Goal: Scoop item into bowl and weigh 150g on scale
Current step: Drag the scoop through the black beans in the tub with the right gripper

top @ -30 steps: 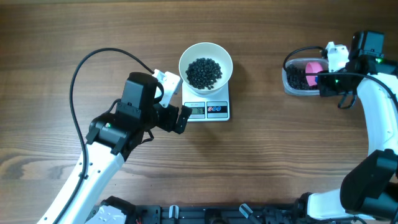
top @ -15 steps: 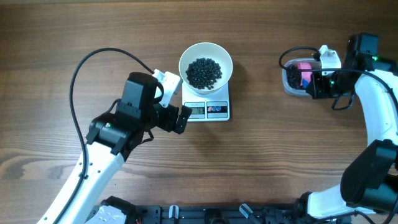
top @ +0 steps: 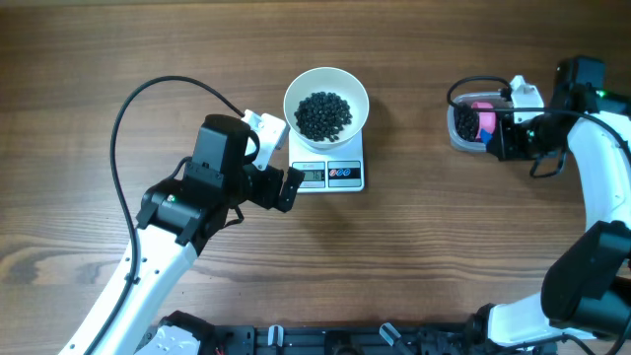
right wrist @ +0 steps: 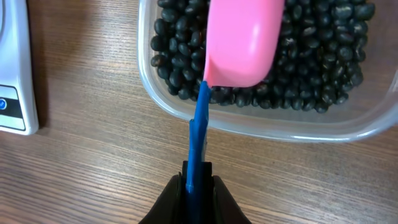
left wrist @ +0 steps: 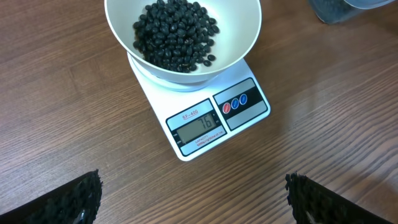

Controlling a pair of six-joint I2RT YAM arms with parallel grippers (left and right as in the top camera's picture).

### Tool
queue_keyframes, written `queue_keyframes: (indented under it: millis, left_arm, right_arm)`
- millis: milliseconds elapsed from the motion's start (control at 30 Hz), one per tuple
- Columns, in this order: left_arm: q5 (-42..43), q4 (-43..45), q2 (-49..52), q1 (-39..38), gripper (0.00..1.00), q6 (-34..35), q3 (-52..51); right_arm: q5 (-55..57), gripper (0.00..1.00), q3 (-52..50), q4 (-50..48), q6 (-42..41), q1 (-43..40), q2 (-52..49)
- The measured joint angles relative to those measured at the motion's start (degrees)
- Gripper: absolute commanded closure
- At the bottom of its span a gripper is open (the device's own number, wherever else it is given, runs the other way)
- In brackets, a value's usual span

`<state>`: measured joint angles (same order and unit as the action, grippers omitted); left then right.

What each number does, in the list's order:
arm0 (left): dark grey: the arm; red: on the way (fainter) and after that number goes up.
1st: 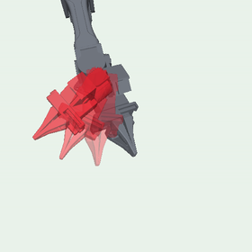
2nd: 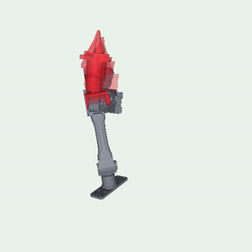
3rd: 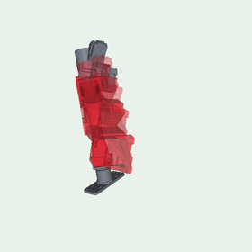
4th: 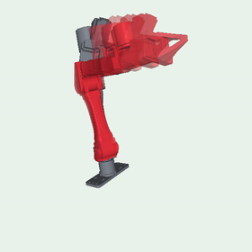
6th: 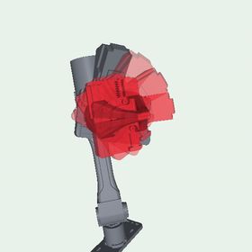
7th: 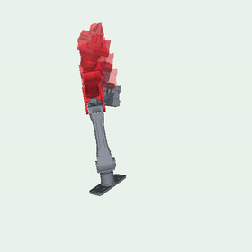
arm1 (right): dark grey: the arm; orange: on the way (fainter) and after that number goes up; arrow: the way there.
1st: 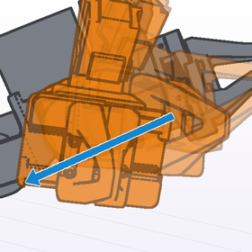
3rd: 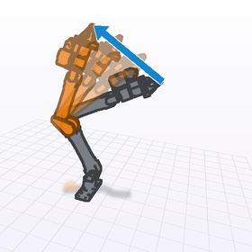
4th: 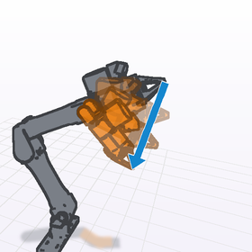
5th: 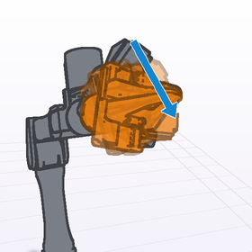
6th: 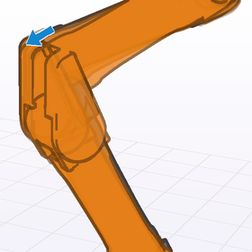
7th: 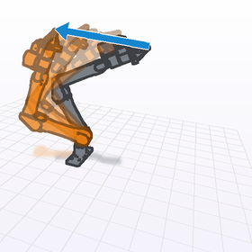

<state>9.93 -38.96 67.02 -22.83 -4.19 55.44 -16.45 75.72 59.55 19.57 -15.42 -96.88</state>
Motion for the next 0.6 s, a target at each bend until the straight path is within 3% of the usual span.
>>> queue_keyframes:
  millis: [600]
  left_arm:
    - [0.0,0.0,0.0,0.0,0.0,0.0,0.0]
  right_arm:
    - [-5.4,0.96,0.0,2.1,1.4,-1.3,0.0]
